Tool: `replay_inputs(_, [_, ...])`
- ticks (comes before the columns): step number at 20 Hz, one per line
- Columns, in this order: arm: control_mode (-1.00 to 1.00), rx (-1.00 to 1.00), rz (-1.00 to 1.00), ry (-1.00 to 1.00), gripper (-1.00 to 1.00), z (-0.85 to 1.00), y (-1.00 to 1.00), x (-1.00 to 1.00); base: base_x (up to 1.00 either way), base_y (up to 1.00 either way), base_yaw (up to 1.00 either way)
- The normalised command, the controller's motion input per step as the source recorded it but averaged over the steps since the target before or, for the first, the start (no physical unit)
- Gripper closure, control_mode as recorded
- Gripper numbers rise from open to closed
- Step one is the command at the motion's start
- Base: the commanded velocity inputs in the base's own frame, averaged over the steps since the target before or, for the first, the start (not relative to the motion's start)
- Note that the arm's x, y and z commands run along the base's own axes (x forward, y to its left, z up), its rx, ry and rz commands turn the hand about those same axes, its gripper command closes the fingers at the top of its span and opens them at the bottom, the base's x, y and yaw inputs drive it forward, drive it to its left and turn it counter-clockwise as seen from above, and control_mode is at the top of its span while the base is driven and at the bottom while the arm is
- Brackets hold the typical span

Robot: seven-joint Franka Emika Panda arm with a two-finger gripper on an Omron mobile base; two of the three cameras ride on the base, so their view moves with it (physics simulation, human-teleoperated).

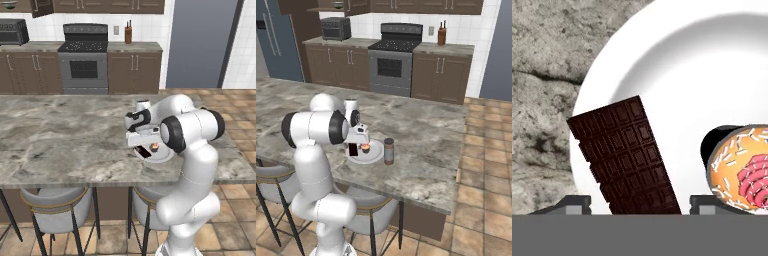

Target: Take the cinnamon bottle from the cabinet and place it on the dining table, next to the plate with the cupcake. Then take the chocolate from the dining counter and place it on the cupcake plate.

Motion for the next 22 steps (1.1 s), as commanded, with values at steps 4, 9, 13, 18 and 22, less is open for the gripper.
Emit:
replay_inputs(4, [-1.0, 0.0, 0.0, 0.0, -1.0, 0.29, -0.01, -0.08, 0.0, 0.0, 0.0])
replay_inputs(9, [-1.0, 0.0, 0.0, -0.03, -1.0, 0.59, 0.0, -0.53, 0.0, 0.0, 0.0])
replay_inputs(13, [-1.0, 0.0, 0.0, -0.07, -1.0, 0.5, 0.1, -0.76, 0.0, 0.0, 0.0])
replay_inputs(18, [-1.0, 0.0, 0.0, -0.17, -1.0, 0.56, 0.08, -0.96, 0.0, 0.0, 0.0])
replay_inputs(22, [-1.0, 0.0, 0.0, -0.16, -1.0, 0.58, 0.19, -1.0, 0.0, 0.0, 0.0])
